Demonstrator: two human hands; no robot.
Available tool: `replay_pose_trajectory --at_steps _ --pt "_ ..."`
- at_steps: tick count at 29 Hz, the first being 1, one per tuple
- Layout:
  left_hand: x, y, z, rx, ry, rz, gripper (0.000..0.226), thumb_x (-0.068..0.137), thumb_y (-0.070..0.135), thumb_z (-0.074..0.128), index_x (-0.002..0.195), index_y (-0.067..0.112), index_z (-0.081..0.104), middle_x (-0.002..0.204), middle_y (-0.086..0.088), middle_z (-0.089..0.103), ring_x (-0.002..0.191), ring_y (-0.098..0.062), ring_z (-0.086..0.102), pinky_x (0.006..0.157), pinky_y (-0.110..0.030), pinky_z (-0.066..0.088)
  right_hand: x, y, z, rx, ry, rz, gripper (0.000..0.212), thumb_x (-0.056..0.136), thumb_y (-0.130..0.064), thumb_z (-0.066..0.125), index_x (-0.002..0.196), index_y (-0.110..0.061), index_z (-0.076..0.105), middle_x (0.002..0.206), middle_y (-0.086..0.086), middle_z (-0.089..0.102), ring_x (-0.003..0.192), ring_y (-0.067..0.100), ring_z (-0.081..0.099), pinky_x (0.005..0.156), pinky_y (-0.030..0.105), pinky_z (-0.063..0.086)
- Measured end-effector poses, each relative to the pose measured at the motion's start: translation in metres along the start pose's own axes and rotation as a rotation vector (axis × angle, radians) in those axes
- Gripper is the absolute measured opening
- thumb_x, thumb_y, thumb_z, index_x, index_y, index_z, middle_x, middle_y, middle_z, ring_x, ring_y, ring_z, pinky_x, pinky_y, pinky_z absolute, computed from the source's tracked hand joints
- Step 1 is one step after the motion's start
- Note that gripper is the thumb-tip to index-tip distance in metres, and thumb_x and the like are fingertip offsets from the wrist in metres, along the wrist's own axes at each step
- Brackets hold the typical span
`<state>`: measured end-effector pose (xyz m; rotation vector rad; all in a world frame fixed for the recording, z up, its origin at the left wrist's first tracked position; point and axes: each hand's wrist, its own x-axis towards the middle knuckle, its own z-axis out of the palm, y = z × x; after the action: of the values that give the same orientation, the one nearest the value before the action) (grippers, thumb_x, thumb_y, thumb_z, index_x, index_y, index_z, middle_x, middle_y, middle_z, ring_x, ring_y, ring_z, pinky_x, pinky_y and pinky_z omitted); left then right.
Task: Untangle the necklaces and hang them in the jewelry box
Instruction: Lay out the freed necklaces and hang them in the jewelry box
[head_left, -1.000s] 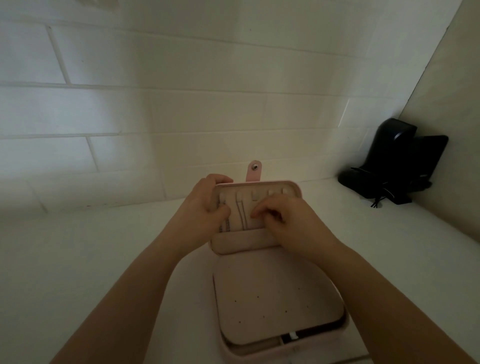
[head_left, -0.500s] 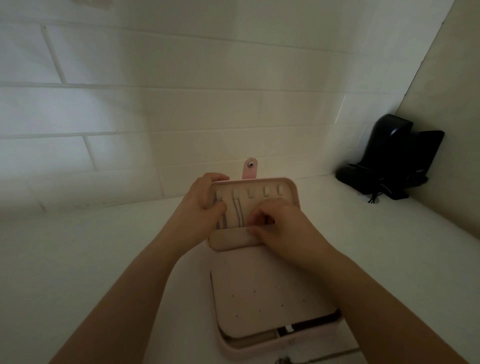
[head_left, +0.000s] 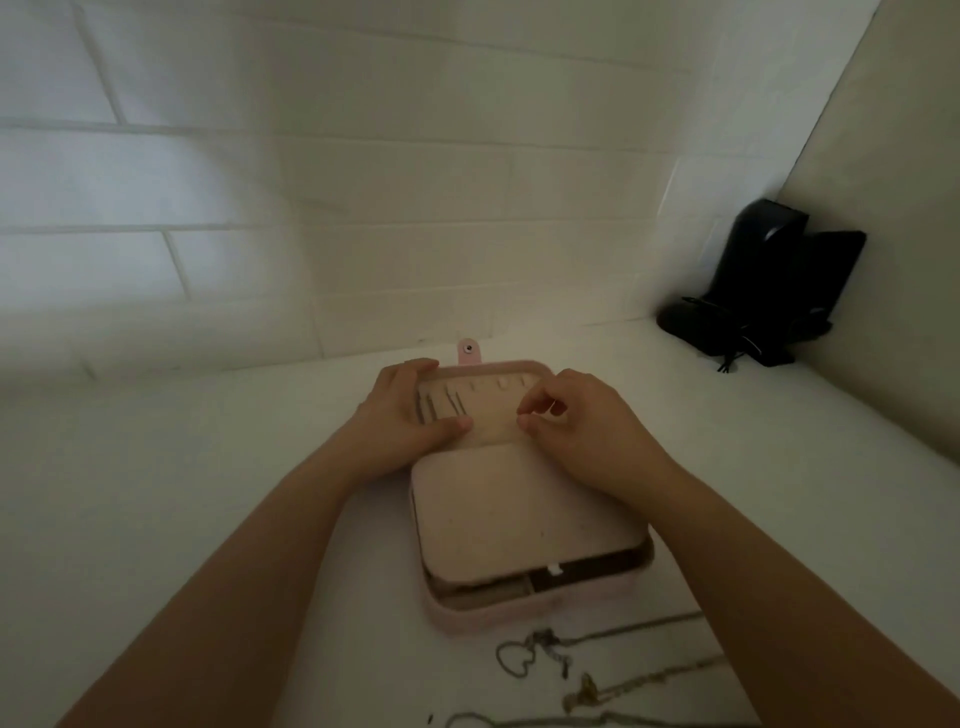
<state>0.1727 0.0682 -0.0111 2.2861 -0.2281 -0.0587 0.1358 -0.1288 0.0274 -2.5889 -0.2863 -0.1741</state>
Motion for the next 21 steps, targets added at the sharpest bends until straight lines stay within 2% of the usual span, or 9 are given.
replay_pose_trajectory --at_steps 3,6,8,11,13,15,18,21 --pt "-0.008 -0.002 0.000 0.028 0.008 -0.004 0.071 0.078 0.048 0.063 0.136 0.019 0.032 0.143 -0.005 0.029 0.130 -0.021 0.035 0.105 -0.030 0.027 -0.014 -0.003 -0.008 -0.009 -0.029 0.028 0.013 0.089 -0.027 0.055 0.097 -0.024 0.064 0.095 -0.007 0.054 0.094 0.009 0.048 0.074 0.020 0.032" --pt "-0.029 0.005 -0.002 0.016 0.107 0.048 0.054 0.082 0.037 0.062 0.129 0.018 0.044 0.138 -0.006 0.038 0.129 -0.021 0.037 0.101 -0.023 0.025 -0.034 -0.011 -0.019 0.042 0.004 0.047 0.013 0.089 -0.025 0.055 0.098 -0.022 0.064 0.097 -0.005 0.053 0.093 0.010 0.048 0.078 0.021 0.032" --pt "-0.054 0.017 -0.004 0.011 0.224 0.157 0.038 0.084 0.022 0.062 0.120 0.018 0.053 0.132 -0.006 0.044 0.125 -0.020 0.041 0.101 -0.022 0.024 -0.051 -0.016 -0.024 0.061 0.024 0.049 0.012 0.089 -0.025 0.056 0.097 -0.023 0.064 0.098 -0.007 0.054 0.094 0.008 0.049 0.078 0.020 0.032" --pt "-0.103 0.041 -0.001 -0.001 0.309 0.357 0.021 0.083 0.016 0.062 0.104 0.022 0.061 0.111 0.005 0.055 0.106 -0.010 0.051 0.093 -0.020 0.035 -0.082 -0.021 -0.028 0.085 0.038 -0.017 0.008 0.088 -0.026 0.058 0.095 -0.026 0.062 0.098 -0.009 0.056 0.090 0.003 0.048 0.072 0.012 0.034" --pt "-0.136 0.056 0.005 -0.017 0.237 0.422 0.016 0.083 0.015 0.061 0.094 0.027 0.061 0.095 0.014 0.058 0.089 0.003 0.053 0.080 -0.009 0.038 -0.105 -0.022 -0.031 0.102 0.035 -0.055 0.005 0.086 -0.026 0.059 0.090 -0.029 0.060 0.094 -0.011 0.057 0.086 0.001 0.049 0.071 0.010 0.036" --pt "-0.162 0.063 0.015 -0.034 0.118 0.469 0.014 0.082 0.014 0.062 0.091 0.026 0.064 0.087 0.018 0.060 0.081 0.006 0.055 0.072 -0.005 0.040 -0.126 -0.019 -0.033 0.123 0.006 -0.064 0.005 0.085 -0.026 0.061 0.086 -0.030 0.060 0.089 -0.013 0.058 0.082 -0.001 0.052 0.068 0.011 0.039" --pt "-0.183 0.065 0.036 0.052 -0.023 0.550 0.017 0.080 0.021 0.059 0.095 0.024 0.067 0.090 0.013 0.065 0.079 0.004 0.056 0.072 -0.010 0.044 -0.154 -0.006 -0.035 0.142 -0.028 -0.012 0.004 0.085 -0.027 0.062 0.083 -0.030 0.064 0.084 -0.014 0.061 0.077 -0.002 0.055 0.065 0.008 0.039" --pt "-0.191 0.068 0.059 0.111 -0.087 0.570 0.020 0.084 0.018 0.061 0.103 0.024 0.065 0.099 0.010 0.064 0.085 0.004 0.052 0.078 -0.010 0.042 -0.173 0.010 -0.037 0.136 -0.078 0.086 0.011 0.089 -0.026 0.056 0.088 -0.026 0.067 0.082 -0.013 0.062 0.074 -0.003 0.053 0.063 0.011 0.037"
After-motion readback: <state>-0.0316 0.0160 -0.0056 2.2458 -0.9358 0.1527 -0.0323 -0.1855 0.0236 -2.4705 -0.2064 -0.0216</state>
